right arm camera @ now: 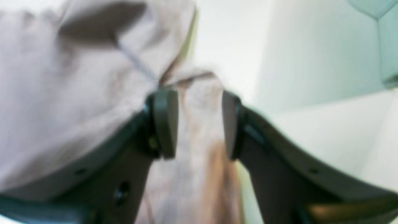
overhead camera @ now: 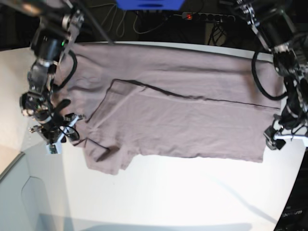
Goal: Layout the t-shirt on the table in an organized manner, then fold the t-shirt properly
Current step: 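Move both grippers to the shirt's opposite long edge and grasp it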
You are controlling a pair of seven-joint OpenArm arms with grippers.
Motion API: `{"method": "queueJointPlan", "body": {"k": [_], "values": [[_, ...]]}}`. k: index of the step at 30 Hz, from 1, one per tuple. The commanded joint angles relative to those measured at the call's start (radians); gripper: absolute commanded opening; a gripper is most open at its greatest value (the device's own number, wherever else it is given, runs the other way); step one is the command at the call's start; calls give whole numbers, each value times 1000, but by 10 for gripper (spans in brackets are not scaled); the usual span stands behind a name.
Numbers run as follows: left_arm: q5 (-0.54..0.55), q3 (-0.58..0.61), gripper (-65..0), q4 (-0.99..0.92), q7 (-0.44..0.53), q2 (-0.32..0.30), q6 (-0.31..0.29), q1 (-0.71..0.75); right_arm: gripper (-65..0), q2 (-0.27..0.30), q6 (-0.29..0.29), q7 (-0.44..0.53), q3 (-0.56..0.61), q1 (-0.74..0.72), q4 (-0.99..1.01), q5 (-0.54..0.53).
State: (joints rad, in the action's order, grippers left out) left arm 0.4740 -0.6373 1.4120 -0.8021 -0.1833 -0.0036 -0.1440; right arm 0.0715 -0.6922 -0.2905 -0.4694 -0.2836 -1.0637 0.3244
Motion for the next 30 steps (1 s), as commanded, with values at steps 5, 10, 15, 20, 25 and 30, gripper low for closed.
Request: {"method": "queueJointPlan", "body": {"k": [5,10,15,20,25,30], "values": [[7,37,-121,-176,19,-91,0,-121,-328,86,-6,29,-1,-147,211,-15],[7,44,-121,-365,91,-135,0,-211,-313,121,38,122,2,-207,386,-15],[7,175,-121,-488,201,-189,0,-228,-313,135,70,218,5,-207,485,-15],[7,299,-121,-600,361,-219,1,-237,-313,135,72,264,2,-210,520,-15],[7,365,-121,-770,447,-232,-2,-312,-319,135,72,265,7,-210,521,-14],[7,480,-121,-897,542,-236,-2,-375,-416,135,72,264,7,-197,535,-14]]}}
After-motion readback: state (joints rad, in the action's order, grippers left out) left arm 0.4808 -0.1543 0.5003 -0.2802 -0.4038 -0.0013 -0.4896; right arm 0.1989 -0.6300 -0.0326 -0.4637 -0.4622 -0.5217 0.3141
